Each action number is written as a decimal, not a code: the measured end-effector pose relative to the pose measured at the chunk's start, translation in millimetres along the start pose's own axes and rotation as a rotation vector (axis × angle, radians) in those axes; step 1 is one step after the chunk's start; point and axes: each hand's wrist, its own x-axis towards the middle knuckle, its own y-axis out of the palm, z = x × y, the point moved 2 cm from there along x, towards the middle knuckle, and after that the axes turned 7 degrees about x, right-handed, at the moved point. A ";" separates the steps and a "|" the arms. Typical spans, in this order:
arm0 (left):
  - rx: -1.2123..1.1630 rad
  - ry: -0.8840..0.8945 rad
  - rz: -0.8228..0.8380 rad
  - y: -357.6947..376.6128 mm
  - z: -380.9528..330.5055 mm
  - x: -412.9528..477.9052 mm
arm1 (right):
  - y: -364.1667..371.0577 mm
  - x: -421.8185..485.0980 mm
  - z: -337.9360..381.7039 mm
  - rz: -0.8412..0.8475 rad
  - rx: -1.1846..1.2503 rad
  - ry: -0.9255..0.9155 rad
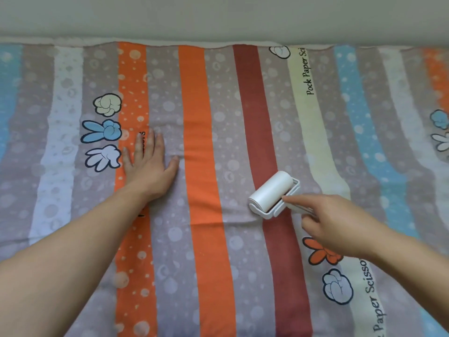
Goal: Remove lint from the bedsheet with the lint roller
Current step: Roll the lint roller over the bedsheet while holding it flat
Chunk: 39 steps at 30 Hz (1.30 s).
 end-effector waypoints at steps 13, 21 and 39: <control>0.015 -0.094 0.072 -37.9 19.1 -55.0 | -38.1 32.8 73.0 -0.094 0.308 -0.138; 0.015 0.003 0.096 -4.5 70.4 9.6 | 2.4 176.5 199.2 -0.274 0.134 -0.271; -0.007 0.000 0.034 5.4 69.2 13.1 | 43.1 64.9 100.2 -0.197 -0.095 -0.154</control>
